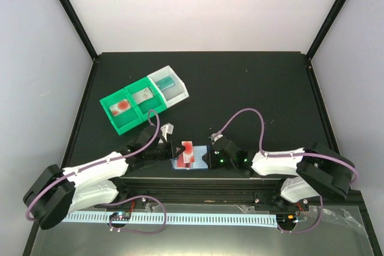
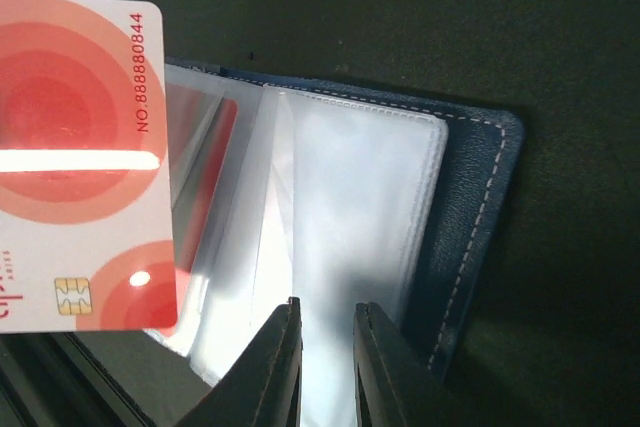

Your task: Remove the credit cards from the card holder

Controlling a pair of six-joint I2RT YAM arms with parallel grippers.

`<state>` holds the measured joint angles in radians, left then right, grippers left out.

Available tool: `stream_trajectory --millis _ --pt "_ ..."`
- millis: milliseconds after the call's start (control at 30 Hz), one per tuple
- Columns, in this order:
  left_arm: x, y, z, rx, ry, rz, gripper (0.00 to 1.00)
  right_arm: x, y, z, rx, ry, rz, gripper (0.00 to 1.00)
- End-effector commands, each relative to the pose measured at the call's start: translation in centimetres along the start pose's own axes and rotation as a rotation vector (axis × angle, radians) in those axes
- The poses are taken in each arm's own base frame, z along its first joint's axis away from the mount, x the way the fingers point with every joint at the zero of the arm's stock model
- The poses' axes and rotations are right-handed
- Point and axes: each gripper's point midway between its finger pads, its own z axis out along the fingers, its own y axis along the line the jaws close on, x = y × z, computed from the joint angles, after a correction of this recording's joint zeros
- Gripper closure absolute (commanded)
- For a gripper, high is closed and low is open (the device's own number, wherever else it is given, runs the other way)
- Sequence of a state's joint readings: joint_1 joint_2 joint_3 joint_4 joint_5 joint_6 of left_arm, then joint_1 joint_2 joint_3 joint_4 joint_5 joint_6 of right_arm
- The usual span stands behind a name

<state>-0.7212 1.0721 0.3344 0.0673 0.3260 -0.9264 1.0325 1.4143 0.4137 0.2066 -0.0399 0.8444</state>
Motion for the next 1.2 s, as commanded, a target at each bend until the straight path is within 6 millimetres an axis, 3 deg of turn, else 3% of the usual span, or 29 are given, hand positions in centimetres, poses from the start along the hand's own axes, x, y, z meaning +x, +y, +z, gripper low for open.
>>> stream_trajectory --millis 0,167,367,667,867,1167 --pt "-0.6 -0.1 -1.1 -0.027 -0.031 0.018 0.98 -1.3 -0.1 -1.3 0.053 -0.035 -0.071 0.82" --pt "0.1 -1.7 -1.7 0.049 0.007 0.067 0.98 -3.0 1.5 -3.3 0.014 -0.074 -0.144 0.8" --pt "1.1 -4.4 -2.4 0.179 0.075 0.178 0.99 -3.7 5.2 -6.1 -0.119 -0.047 -0.278 0.74" --pt "3.5 -8.7 -4.9 0.415 0.186 0.299 0.98 -2.4 9.4 -10.8 -0.378 0.012 -0.382 0.69" --pt "4.6 -9.6 -6.4 0.48 0.215 0.343 0.98 -3.0 9.1 -13.3 -0.441 0.009 -0.365 0.58" --pt "6.0 -11.6 -8.7 0.616 0.258 0.423 0.98 -1.7 13.0 -15.0 -0.699 0.115 -0.432 0.51"
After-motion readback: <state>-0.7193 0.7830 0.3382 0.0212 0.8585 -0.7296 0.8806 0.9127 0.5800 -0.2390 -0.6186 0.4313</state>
